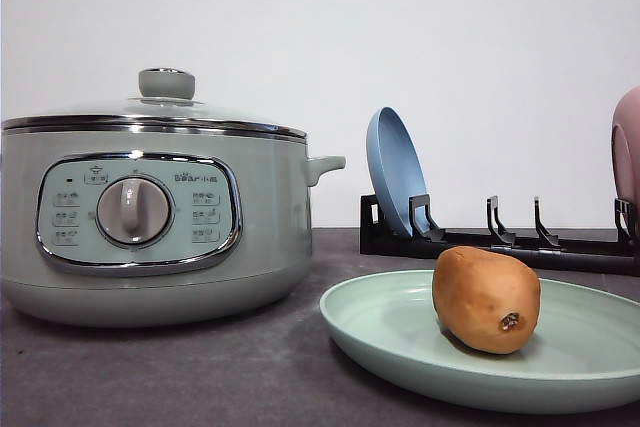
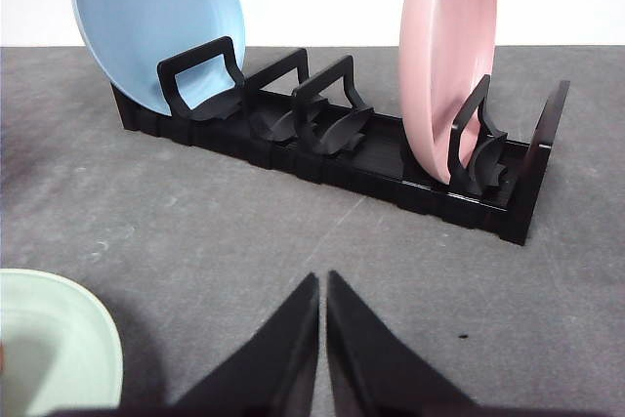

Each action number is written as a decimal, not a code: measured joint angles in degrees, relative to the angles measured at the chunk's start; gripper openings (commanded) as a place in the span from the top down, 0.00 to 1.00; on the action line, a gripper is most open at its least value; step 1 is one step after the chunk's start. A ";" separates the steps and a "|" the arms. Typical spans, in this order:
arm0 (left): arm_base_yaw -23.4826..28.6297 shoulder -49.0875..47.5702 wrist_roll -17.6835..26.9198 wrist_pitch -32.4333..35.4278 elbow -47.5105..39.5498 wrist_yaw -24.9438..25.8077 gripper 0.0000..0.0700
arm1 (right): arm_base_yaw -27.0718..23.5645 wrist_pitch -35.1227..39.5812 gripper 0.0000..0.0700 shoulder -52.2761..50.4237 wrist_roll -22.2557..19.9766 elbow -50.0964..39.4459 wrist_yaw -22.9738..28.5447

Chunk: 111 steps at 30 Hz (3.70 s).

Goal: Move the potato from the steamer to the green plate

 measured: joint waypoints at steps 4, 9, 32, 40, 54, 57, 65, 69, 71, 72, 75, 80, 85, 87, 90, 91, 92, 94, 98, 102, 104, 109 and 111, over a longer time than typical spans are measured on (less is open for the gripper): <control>0.00 0.00 0.00 0.00 0.00 0.00 1.00 | 0.00 0.00 1.00 0.00 0.00 0.00 0.00; 0.00 0.00 0.00 0.00 0.00 0.00 1.00 | 0.00 0.00 1.00 0.00 0.00 0.00 0.00; -0.26 0.00 -1.73 1.12 -0.05 3.41 1.00 | 0.00 0.00 1.00 0.00 0.00 0.00 0.00; -3.14 -0.03 -5.06 10.21 -0.55 1.95 1.00 | 0.00 0.02 1.00 0.00 0.00 0.00 0.00; -6.27 -0.04 -6.23 1.85 -0.55 1.77 1.00 | 0.00 0.04 1.00 0.01 0.02 0.00 -0.01; -6.27 -0.04 -6.23 1.85 -0.55 1.75 1.00 | 0.00 0.04 1.00 0.01 0.00 0.00 0.00; -6.27 -0.04 -6.23 1.85 -0.55 1.75 1.00 | 0.00 0.04 1.00 0.02 0.01 0.00 0.00; -6.27 -0.04 -6.23 1.84 -0.55 1.75 1.00 | 0.00 0.04 1.00 0.02 0.00 0.00 0.00; -6.27 -0.04 -6.23 1.84 -0.55 1.75 1.00 | 0.00 0.04 1.00 0.02 0.01 0.00 0.00; -6.27 -0.04 -6.23 1.84 -0.55 1.75 1.00 | 0.00 0.04 1.00 0.01 0.01 0.00 0.00; -6.27 -0.04 -6.23 1.84 -0.55 1.75 1.00 | 0.00 0.04 1.00 0.01 0.00 0.00 0.00; -6.27 -0.04 -6.23 1.84 -0.55 1.75 1.00 | 0.00 0.04 1.00 0.01 0.01 0.00 0.00; -6.27 -0.04 -6.23 1.84 -0.55 1.75 1.00 | 0.00 0.04 1.00 0.00 0.01 0.00 0.00; -6.27 -0.04 -6.23 1.84 -0.55 1.75 1.00 | 0.00 0.04 1.00 0.02 0.00 0.00 0.00; -6.27 -0.04 -6.23 1.85 -0.55 1.75 1.00 | 0.00 0.04 1.00 0.01 0.02 0.00 0.00; -6.27 -0.04 -6.23 1.86 -0.55 1.75 1.00 | 0.00 0.04 1.00 0.01 0.01 0.00 0.00; -6.27 -0.04 -6.23 1.86 -0.55 1.75 1.00 | 0.00 0.04 1.00 0.01 0.00 0.00 0.00; -6.27 -0.04 -6.23 1.85 -0.55 1.75 1.00 | 0.00 0.04 1.00 0.02 0.01 0.00 0.00; -6.27 -0.04 -6.23 1.85 -0.55 1.74 1.00 | 0.00 0.04 1.00 0.02 0.01 0.00 0.00; -6.27 -0.04 -6.23 1.84 -0.55 1.75 1.00 | 0.00 0.04 1.00 0.01 0.00 0.00 0.00; -6.27 -0.04 -6.23 1.86 -0.55 1.75 1.00 | 0.00 0.04 1.00 0.02 0.01 0.00 0.00; -6.27 -0.04 -6.23 1.85 -0.55 1.75 1.00 | 0.00 0.04 1.00 0.02 0.01 0.00 0.00; -6.27 -0.04 -6.23 1.86 -0.55 1.75 1.00 | 0.00 0.04 1.00 0.00 0.01 0.00 0.00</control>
